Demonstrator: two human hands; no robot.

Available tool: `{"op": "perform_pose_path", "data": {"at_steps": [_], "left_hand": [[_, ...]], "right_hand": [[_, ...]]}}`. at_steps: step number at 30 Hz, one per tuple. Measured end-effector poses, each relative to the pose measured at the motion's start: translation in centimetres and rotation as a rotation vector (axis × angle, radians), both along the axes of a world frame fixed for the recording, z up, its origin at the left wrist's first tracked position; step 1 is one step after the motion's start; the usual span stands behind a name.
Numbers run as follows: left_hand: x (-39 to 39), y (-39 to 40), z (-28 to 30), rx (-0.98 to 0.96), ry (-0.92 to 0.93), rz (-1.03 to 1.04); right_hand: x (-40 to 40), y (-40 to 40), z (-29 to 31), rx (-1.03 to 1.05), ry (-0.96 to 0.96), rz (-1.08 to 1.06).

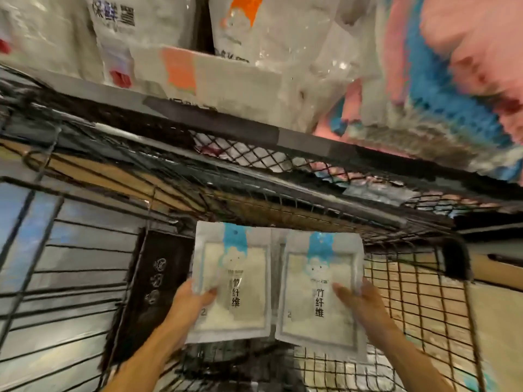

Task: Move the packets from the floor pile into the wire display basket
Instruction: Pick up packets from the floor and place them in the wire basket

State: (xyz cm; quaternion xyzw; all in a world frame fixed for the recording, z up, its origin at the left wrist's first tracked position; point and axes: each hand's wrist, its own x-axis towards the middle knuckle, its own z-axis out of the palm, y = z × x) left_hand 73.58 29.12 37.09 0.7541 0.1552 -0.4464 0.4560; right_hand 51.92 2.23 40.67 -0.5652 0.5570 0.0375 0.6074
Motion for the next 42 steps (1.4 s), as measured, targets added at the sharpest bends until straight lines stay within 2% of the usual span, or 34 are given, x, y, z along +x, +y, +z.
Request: {"op": "perform_pose_path", "data": {"at_steps": [5,8,11,13,16,20,24,26,29,34,38,42], "left_hand": [[0.8,0.1,-5.5,0.074,0.018,-0.031],[1.1,-0.3,-7.2,0.048,0.010,-0.099],[1.4,-0.9,-8.7,0.153,-0.019,-0.154],[1.1,-1.1,-9.6,0.250,-0.130,-0.243],[0.2,-1.3,-9.7,0.285,-0.262,-0.361],[-1.1,-1.8,-10.2,0.544,-0.489,-0.783],[-1.9,-2.3,-9.9,0.634,-0.473,-0.919],[-2.0,-2.6,-9.2,0.603,-0.443,-0.925],[-2.3,-2.6,-7.9,0.584,-0.529,-0.933],[-2.3,-2.8,-3.3,0.591,-0.790,-1.088],[-1.7,-4.5,2.3,0.599,-0.837,-1.095],[-1.9,-5.4,8.2,0.584,-0.963,-1.090]], "right_hand": [[1.6,-0.1,-4.9,-0.005,0.032,0.005],[2.1,-0.5,-7.4,-0.014,0.089,-0.036],[2.3,0.1,-9.0,-0.077,0.150,-0.056],[2.3,0.8,-9.7,-0.192,0.212,0.007],[2.3,2.0,-10.1,-0.374,0.226,0.055],[2.3,3.0,-10.4,-0.473,0.280,0.053],[2.5,3.7,-10.6,-0.666,0.486,0.212],[2.6,3.7,-10.1,-0.718,0.580,0.294],[2.5,3.5,-8.7,-0.746,0.669,0.451],[1.8,2.5,-4.7,-0.871,0.610,0.633],[2.2,1.3,0.8,-0.892,0.589,0.694],[2.0,0.4,6.5,-0.975,0.524,0.707]]}}
